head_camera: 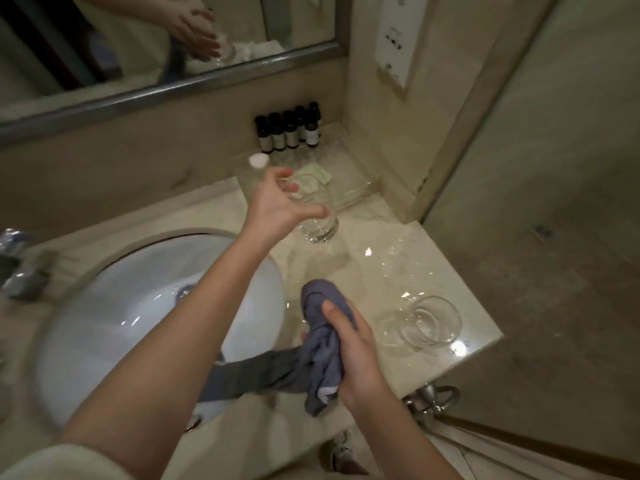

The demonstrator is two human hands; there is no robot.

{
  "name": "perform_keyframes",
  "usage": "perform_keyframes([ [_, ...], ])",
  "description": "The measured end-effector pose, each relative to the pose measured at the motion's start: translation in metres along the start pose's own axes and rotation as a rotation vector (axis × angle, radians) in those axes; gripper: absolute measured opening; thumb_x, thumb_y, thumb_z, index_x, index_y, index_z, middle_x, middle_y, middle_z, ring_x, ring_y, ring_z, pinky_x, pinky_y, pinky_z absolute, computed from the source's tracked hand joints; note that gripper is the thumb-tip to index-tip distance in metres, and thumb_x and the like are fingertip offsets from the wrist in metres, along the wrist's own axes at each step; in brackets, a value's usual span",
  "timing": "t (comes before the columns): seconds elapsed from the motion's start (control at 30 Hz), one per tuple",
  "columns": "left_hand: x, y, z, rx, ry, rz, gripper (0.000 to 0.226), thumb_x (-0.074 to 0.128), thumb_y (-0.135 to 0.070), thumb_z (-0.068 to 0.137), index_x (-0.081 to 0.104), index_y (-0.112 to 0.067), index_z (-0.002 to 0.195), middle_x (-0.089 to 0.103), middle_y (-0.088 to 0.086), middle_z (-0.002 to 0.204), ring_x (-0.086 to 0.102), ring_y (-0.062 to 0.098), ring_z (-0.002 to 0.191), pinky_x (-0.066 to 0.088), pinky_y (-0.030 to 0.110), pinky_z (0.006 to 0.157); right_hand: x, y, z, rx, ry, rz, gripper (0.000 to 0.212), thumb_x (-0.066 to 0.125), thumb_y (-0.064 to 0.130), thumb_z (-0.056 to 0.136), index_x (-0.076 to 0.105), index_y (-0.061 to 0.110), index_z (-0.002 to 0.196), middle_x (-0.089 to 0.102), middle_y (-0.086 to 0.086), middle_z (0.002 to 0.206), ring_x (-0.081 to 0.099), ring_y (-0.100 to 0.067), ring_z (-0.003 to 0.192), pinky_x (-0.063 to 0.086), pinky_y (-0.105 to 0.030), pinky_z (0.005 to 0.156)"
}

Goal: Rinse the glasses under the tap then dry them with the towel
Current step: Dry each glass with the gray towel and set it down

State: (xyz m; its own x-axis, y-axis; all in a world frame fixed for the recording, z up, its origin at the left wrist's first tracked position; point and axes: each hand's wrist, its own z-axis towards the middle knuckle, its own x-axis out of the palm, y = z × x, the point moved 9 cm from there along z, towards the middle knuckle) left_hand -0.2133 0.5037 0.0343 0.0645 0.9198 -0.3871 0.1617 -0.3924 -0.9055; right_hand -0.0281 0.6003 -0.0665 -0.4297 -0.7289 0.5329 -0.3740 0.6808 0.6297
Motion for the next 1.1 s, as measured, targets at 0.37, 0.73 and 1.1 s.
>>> perform_keyframes([
  [0.37,-0.149,0.047,-0.087,-0.029,-0.160,-0.348,0.077,0.088,-0.028,0.045,0.061,-0.016,0.116,0.070,0.002,0.111,0.070,0.004,0.091,0.052,0.026,0.086,0.092,0.007,-0.021,-0.210,0.103,-0.073,0.019,0.062,0.018,0.088,0.067,0.017,0.106,0.075,-0.003,0.095,0.067,-0.027,0.093,0.043,-0.059,0.102],
  [0.73,-0.185,0.111,-0.160,-0.201,-0.382,-0.657,0.079,0.078,-0.050,0.043,0.061,-0.012,0.109,0.070,-0.002,0.095,0.070,0.020,0.084,0.050,0.026,0.079,0.171,-0.035,-0.060,-0.295,0.273,-0.243,0.034,0.066,0.018,0.089,0.060,0.016,0.122,0.071,-0.002,0.111,0.067,-0.019,0.105,0.053,-0.025,0.085],
  [1.1,-0.196,0.122,-0.180,-0.297,-0.198,-0.858,0.067,0.067,-0.055,0.048,0.067,-0.011,0.098,0.075,0.008,0.093,0.071,0.019,0.078,0.052,0.032,0.075,0.193,-0.072,-0.064,-0.134,0.232,-0.101,0.053,0.068,0.042,0.073,0.063,0.008,0.114,0.073,-0.010,0.101,0.070,-0.021,0.091,0.055,-0.034,0.085],
])
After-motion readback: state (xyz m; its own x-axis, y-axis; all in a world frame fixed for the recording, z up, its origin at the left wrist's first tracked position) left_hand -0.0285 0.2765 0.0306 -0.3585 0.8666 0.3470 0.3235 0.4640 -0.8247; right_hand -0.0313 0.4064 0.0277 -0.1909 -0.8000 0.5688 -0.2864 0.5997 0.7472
